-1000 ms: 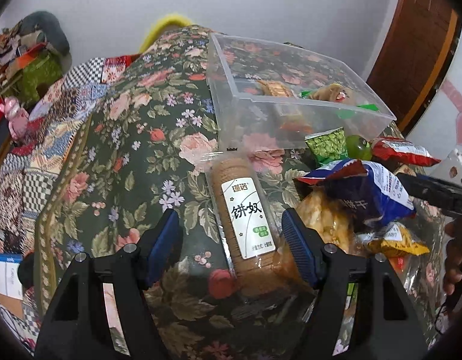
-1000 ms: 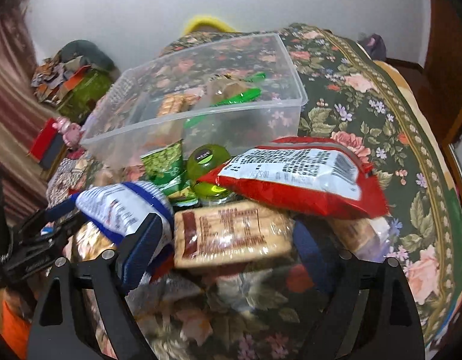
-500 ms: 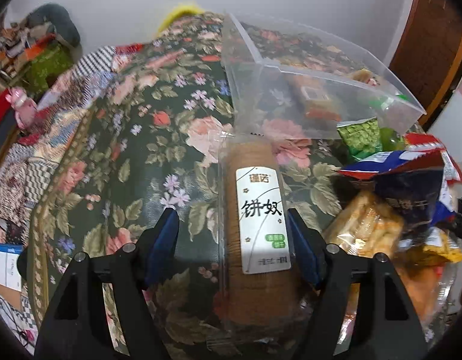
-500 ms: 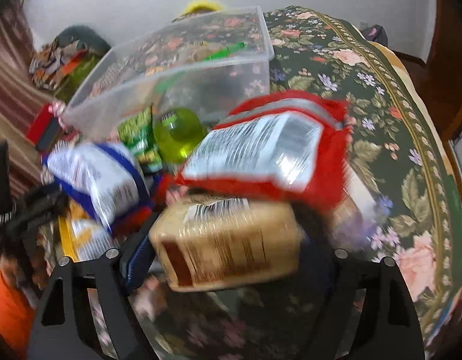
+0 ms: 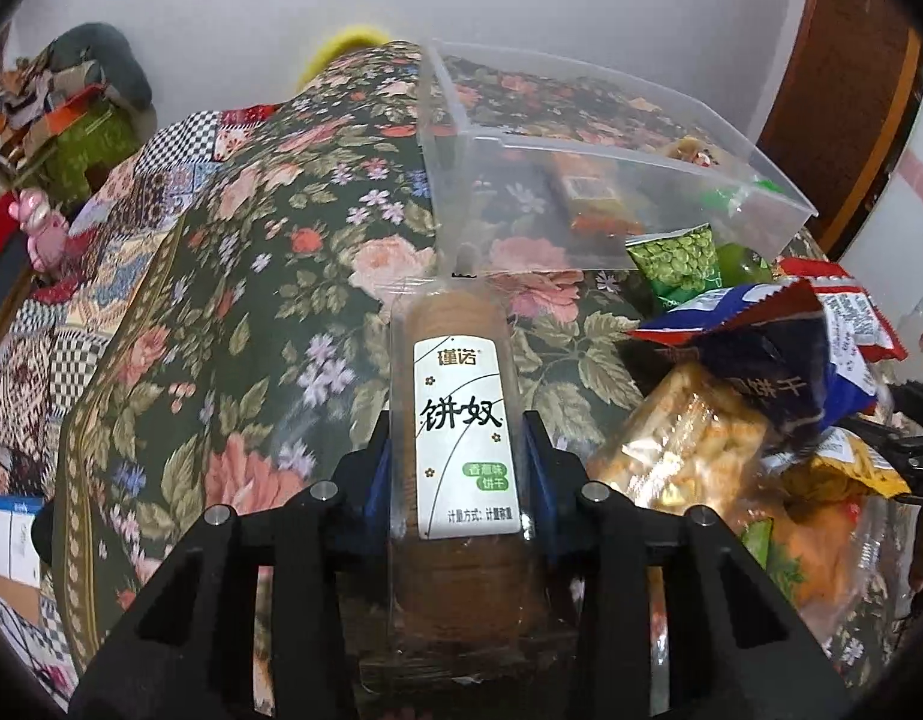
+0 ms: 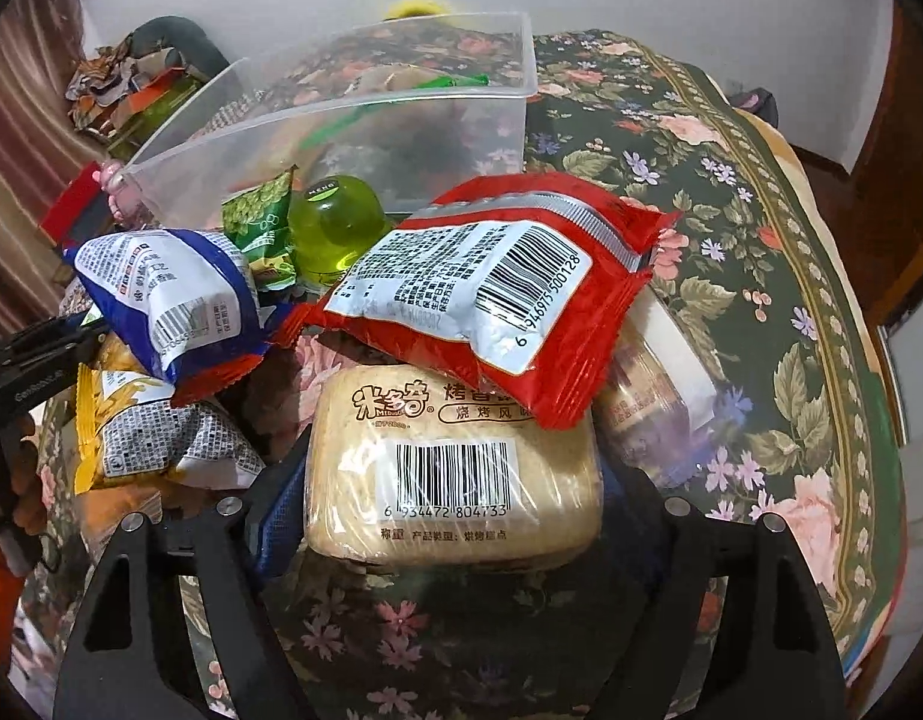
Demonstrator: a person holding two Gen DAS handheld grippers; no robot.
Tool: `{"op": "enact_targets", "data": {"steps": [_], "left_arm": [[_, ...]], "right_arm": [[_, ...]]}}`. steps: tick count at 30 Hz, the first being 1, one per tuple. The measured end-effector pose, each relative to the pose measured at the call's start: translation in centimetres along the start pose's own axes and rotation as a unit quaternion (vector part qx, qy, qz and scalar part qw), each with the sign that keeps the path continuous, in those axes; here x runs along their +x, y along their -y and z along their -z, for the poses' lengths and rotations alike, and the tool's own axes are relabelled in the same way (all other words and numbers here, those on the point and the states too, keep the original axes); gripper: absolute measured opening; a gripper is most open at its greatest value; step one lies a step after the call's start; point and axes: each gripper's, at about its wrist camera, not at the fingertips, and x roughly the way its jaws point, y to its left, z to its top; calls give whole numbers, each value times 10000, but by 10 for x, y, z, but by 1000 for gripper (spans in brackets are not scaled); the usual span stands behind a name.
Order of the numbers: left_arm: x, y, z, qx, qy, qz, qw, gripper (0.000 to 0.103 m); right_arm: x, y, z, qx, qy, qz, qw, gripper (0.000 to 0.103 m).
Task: Organize snacks
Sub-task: 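Lower the cookie roll into the box with the left gripper while the right drops the cracker pack in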
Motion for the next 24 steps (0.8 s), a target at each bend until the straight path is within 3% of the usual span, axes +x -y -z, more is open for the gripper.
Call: {"op": "enact_targets", "data": {"steps": [8,15,24], "left_arm": [[-33,-2,6,-130,195,94,9997,39],[-75,12,-6,-77,608,245,9978,39],[-100,27,-32,-11,994,371,9944,39]], "right_arm": [[-21,-6,1,-23,156,-230,9996,78],[-56,-18,-13,-101,620,-476,9969,78],[-82,-26,-53,-380,1197,-319,9916,78]]}}
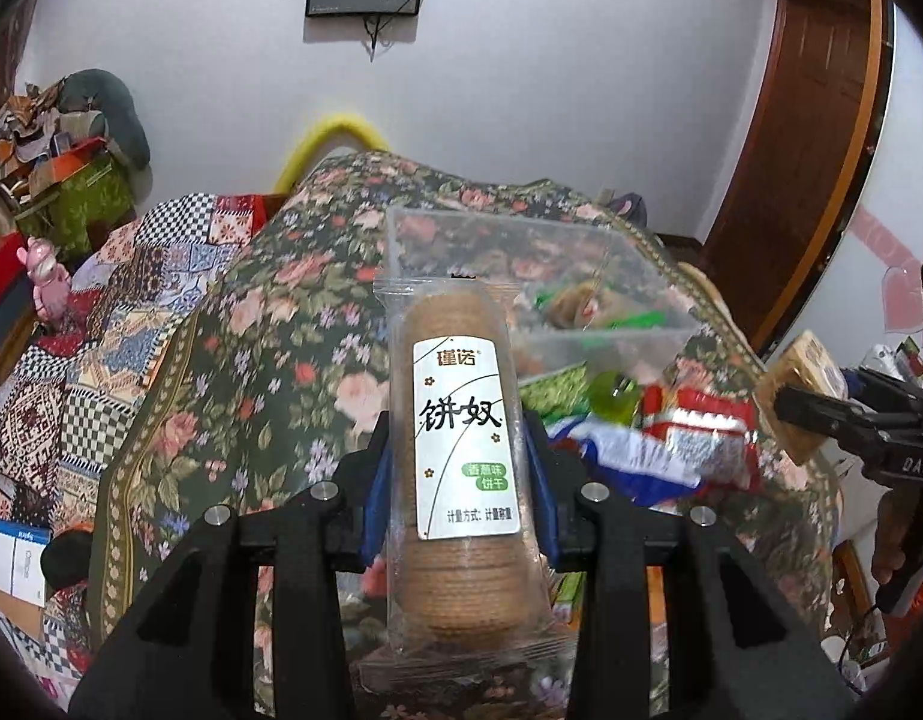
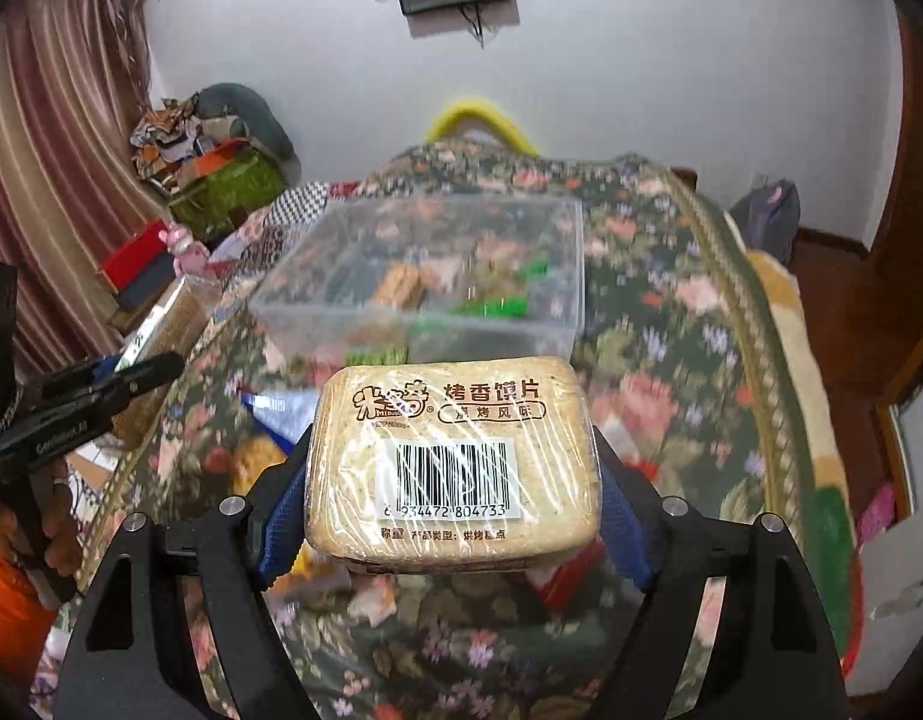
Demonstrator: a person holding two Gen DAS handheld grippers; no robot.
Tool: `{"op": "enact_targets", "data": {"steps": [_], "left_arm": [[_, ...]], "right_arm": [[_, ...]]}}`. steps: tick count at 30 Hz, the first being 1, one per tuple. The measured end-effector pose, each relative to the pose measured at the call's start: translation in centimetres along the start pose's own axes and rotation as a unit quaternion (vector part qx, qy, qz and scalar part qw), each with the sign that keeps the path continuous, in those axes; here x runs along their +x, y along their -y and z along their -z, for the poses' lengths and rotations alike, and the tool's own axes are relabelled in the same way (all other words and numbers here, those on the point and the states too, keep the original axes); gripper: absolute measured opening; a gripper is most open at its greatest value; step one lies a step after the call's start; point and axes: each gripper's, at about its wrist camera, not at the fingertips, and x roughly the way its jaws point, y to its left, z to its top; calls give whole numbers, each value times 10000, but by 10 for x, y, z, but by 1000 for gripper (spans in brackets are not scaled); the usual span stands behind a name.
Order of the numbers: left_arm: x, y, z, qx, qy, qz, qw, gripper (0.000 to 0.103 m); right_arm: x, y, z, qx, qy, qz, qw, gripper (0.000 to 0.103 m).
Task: Organize snacks
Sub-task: 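Lower the cookie roll into the box with the left gripper while the right drops the cracker pack in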
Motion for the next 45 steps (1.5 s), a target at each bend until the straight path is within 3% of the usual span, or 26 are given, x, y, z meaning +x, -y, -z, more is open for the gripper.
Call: {"op": "enact_targets", "data": {"steps": [7,16,35,45], "left_arm": [[13,8,-30,70,166,-8,9998,39],[50,8,-65,69,131,28,9999,39],[142,2,-89,-25,-444,85,9990,39],[138,1,-98,39,-283,-97,9995,35]], "right_arm": [[14,3,-32,-123,249,137,9995,79],[47,4,-63,-128,208,127,9996,79],[135,-4,-91,-124,-522,16,9986,79],[146,-11,-90,-194,-783,-25,9967,81]]}}
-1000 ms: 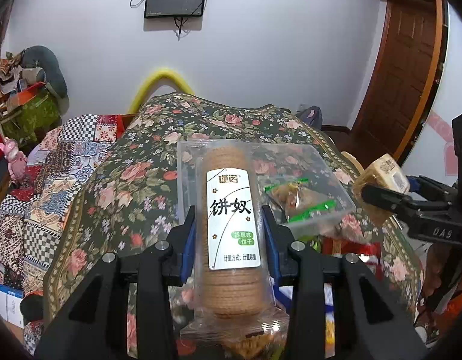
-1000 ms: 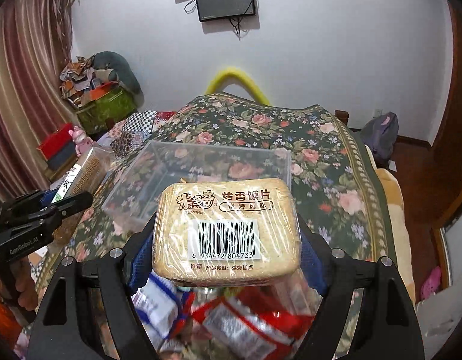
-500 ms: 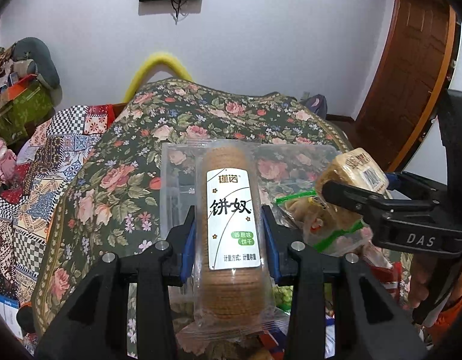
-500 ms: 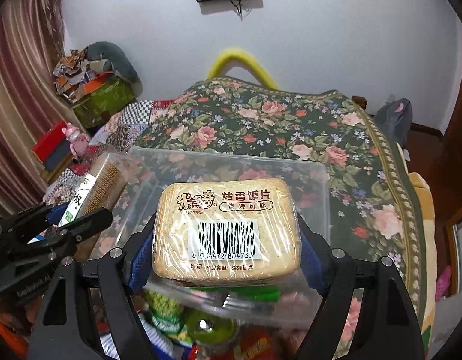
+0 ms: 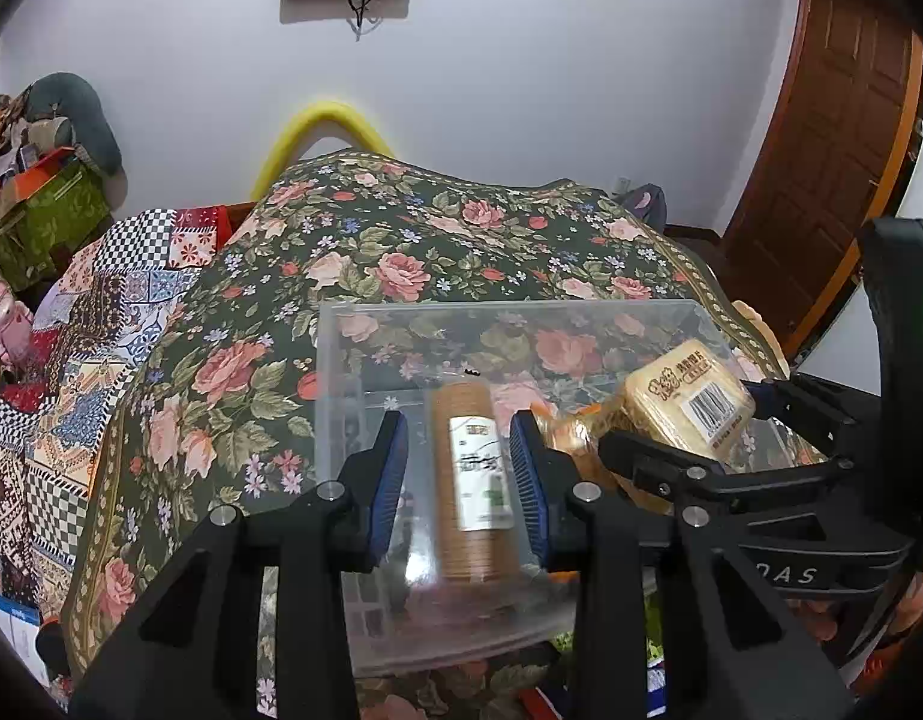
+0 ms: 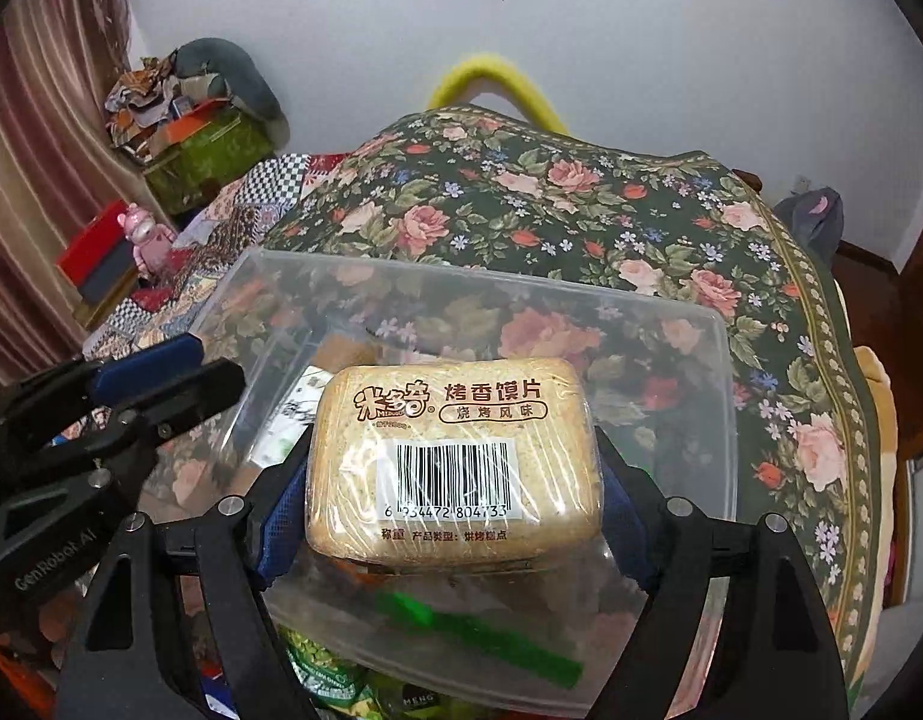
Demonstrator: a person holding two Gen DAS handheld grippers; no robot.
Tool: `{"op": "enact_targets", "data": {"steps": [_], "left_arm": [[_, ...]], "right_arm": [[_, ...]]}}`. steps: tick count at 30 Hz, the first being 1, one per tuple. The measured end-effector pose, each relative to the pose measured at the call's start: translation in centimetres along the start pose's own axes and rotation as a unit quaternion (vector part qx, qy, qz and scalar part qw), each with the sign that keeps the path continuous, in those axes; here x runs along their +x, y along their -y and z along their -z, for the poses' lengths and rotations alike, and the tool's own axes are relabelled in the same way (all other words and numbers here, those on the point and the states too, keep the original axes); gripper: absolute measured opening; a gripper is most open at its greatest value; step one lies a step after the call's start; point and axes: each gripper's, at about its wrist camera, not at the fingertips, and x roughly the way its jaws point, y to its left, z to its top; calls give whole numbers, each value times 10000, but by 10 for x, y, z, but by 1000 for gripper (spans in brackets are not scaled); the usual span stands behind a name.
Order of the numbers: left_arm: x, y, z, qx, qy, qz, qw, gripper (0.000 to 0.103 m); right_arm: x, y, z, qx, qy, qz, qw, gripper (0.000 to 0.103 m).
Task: Organize snacks
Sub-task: 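Lower the cookie roll into the box with the left gripper while the right drops the cracker pack in, then grasp the golden snack bag with the left gripper while the right grasps the red chip bag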
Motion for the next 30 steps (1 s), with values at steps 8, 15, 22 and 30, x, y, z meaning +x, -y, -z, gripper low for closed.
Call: {"op": "enact_targets", "data": {"steps": [8,15,22,30], "left_arm": [[-19,1,14,135,-113,58,9998,38],[-49,8,42,411,-108,87,9991,56],[-60,-1,79,350,-425,188,9983,60],[-59,-7,129,410,-859,223,9952,60]], "right_arm": [[-37,-8,12,-312,197,-47,9993,87],[-76,0,37,-342,383,-61,9987,87],[-93,20,73,-204,269,106,9994,88],[-77,35,117,-258,-299,105,9992,92]]}}
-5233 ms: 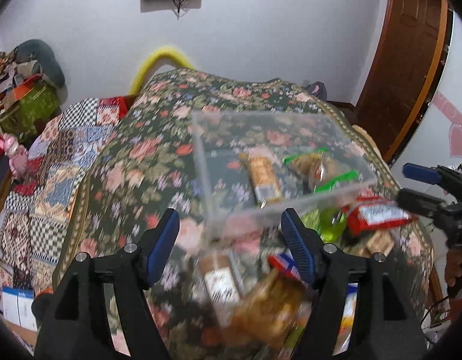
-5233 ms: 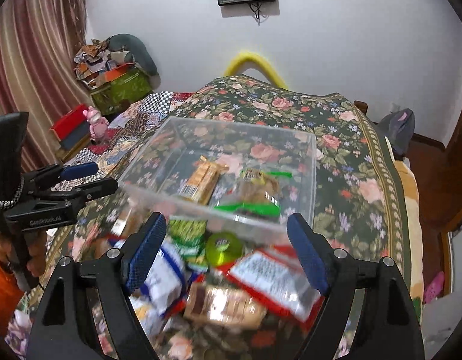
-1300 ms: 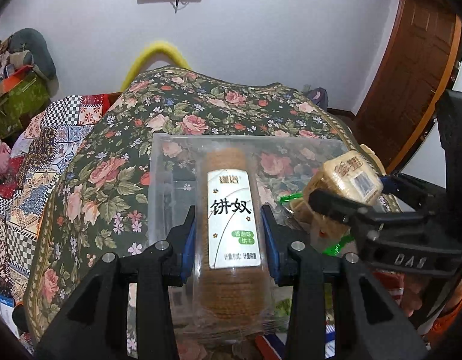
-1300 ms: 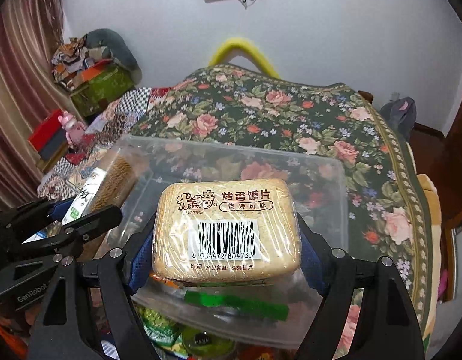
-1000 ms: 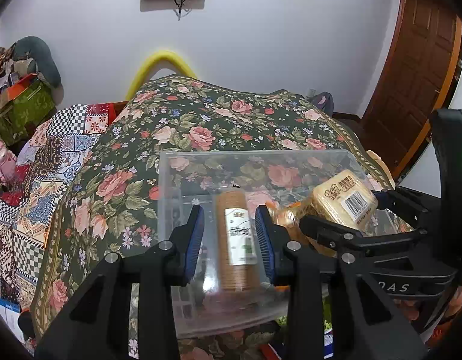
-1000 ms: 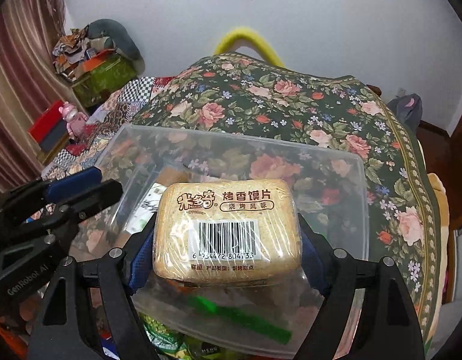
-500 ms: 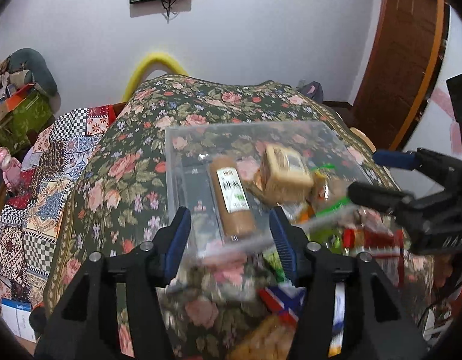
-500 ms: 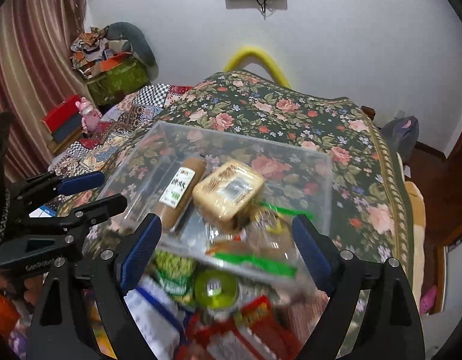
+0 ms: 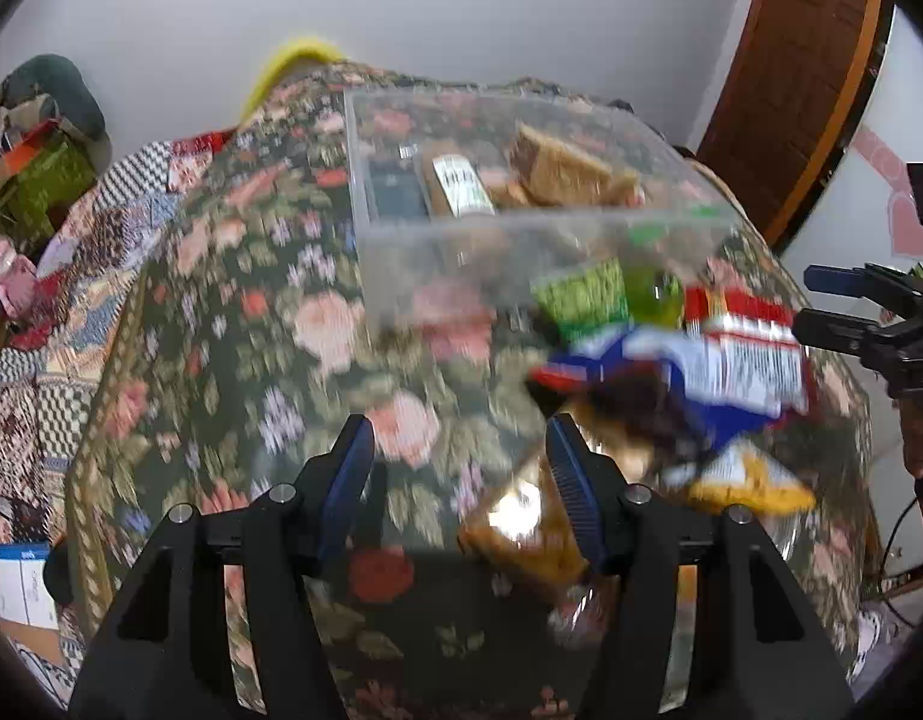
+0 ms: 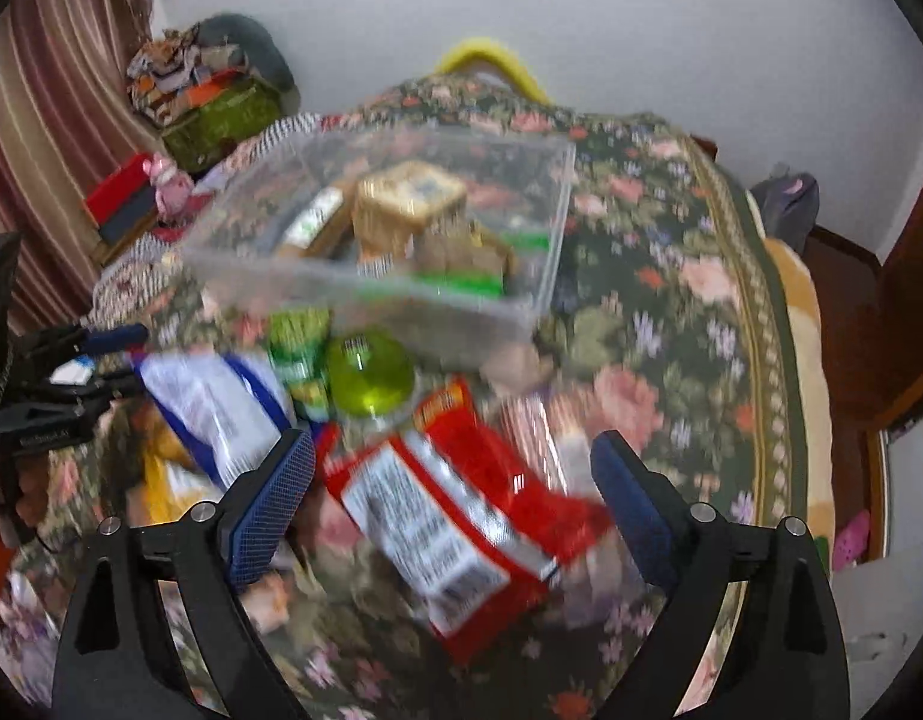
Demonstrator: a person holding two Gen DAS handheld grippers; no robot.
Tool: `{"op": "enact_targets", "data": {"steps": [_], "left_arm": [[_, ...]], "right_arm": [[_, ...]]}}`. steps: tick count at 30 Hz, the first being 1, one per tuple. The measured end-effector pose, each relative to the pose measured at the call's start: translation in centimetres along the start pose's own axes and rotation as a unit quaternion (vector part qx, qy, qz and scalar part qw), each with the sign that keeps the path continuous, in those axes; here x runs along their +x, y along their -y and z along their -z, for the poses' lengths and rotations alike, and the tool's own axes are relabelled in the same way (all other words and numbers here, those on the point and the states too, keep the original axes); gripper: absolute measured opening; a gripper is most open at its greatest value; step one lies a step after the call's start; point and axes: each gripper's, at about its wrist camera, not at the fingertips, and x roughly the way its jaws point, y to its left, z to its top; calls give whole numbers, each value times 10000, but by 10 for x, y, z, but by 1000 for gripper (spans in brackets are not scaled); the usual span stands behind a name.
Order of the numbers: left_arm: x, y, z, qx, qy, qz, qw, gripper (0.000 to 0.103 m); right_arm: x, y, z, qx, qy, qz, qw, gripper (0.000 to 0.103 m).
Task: Organize snacks
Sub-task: 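Grasp the golden snack bag with the left gripper while the right grasps the red chip bag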
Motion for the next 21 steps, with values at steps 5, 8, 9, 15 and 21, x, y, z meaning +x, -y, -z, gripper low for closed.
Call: {"op": "enact_targets", "data": {"steps": [5,8,9,15,21], "left_arm": [[1,7,13,6,-51,140,9999,61],[1,15,13,69,-46,241,9997,62],[2,17,12,105,-42,253,9996,64],[14,28,8,126,-71,344,9993,71],[24,34,10,147,-111,313,9993,72]], "right_arm": [[26,1,8,24,-129,189,9997,93],[29,-2,11,-43,-86,315,9995,97],[32,-3,11,-37,-135,214,9997,98],[31,-15,29,-145,-261,37,9995,100],[36,-19,48,-39,-444,-113,9989,96]]}}
